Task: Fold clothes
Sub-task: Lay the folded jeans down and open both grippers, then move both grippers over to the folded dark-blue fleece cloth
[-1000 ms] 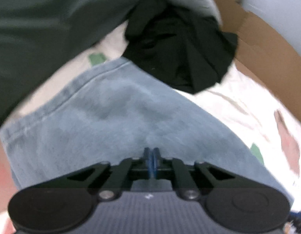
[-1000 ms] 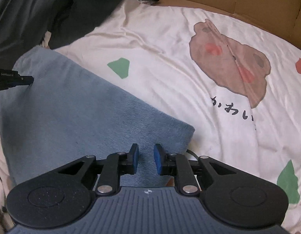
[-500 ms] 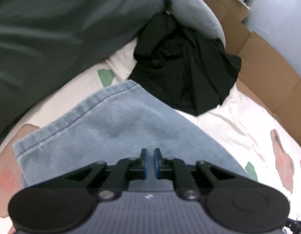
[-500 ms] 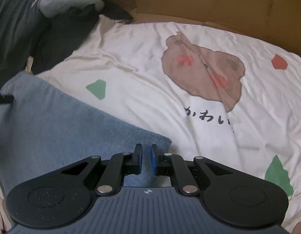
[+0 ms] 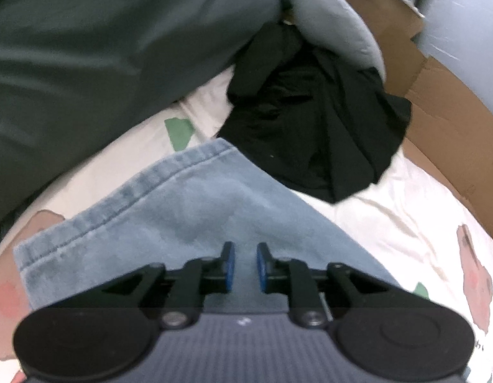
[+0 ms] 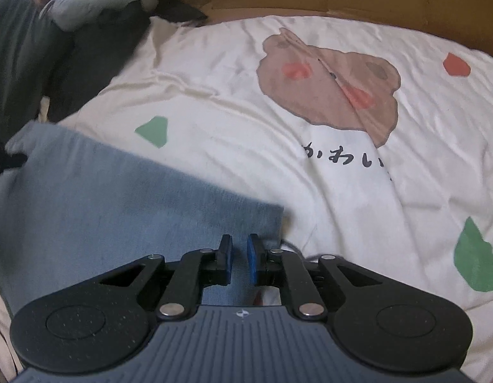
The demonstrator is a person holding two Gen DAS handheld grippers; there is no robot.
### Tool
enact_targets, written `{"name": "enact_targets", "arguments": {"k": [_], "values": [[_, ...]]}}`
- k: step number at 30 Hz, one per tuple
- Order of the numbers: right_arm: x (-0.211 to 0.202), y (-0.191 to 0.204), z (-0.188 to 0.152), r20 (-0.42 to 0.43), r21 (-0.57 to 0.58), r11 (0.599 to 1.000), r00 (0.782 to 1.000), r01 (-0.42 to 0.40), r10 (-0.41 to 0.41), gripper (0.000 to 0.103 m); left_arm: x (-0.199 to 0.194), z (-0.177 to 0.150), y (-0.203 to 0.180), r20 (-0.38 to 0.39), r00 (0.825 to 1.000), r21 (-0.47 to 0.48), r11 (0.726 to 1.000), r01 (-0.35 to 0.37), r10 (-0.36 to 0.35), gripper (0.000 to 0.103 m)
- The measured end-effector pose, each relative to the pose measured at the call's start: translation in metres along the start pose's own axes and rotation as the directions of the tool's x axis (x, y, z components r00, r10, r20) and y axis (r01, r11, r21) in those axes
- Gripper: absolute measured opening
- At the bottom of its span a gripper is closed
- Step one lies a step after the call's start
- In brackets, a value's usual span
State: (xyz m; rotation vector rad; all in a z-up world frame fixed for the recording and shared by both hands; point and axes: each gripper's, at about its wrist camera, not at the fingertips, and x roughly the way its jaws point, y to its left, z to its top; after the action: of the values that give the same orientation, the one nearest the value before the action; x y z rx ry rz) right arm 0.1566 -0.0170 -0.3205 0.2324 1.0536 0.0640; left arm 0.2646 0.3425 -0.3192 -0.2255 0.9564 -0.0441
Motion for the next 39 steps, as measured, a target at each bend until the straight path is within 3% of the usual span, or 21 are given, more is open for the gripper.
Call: {"name": "enact_targets", "arguments": {"k": [2,4,17,25,33,37,39], "values": [[-0.006,0.005,-0.007,-0.002,-0.026,1.0,1.0,-0.009,0.009,0.034,-0.005,-0.004,0.001,-0.004,1.0,0.011,1.0,0.001,-0.001,0.018],[-0.012,0.011,-0.016,-0.004,-0.053,0.998,1.0,-0.022,0.022,0.037,-0.011,-0.008,0.005,-0.011,1.0,0.007,1.0,0.001,0.0,0.018],[-0.033,0.04,-0.064,-0.08,-0.202,0.971,0.99,-0.129,0.115,0.038,-0.052,-0.065,0.024,-0.075,0.996,0.106,0.994,-0.033,0.041,0.021],[-0.043,0.063,-0.087,-0.137,-0.374,0.906,0.978,-0.196,0.155,0.038,-0.072,-0.083,0.022,-0.065,0.998,0.133,0.991,-0.012,0.021,0.021],[-0.057,0.072,-0.111,-0.213,-0.402,0.879,0.96,-0.256,0.183,0.038,-0.075,-0.097,0.025,-0.088,0.995,0.164,0.986,-0.022,0.037,0.021],[-0.061,0.067,-0.124,-0.244,-0.381,0.883,0.951,-0.273,0.189,0.038,-0.083,-0.113,0.024,-0.134,0.99,0.15,0.989,-0.02,0.04,0.032],[-0.064,0.065,-0.128,-0.257,-0.375,0.885,0.948,-0.276,0.187,0.038,-0.089,-0.123,0.023,-0.157,0.987,0.152,0.988,-0.014,0.038,0.032]]}}
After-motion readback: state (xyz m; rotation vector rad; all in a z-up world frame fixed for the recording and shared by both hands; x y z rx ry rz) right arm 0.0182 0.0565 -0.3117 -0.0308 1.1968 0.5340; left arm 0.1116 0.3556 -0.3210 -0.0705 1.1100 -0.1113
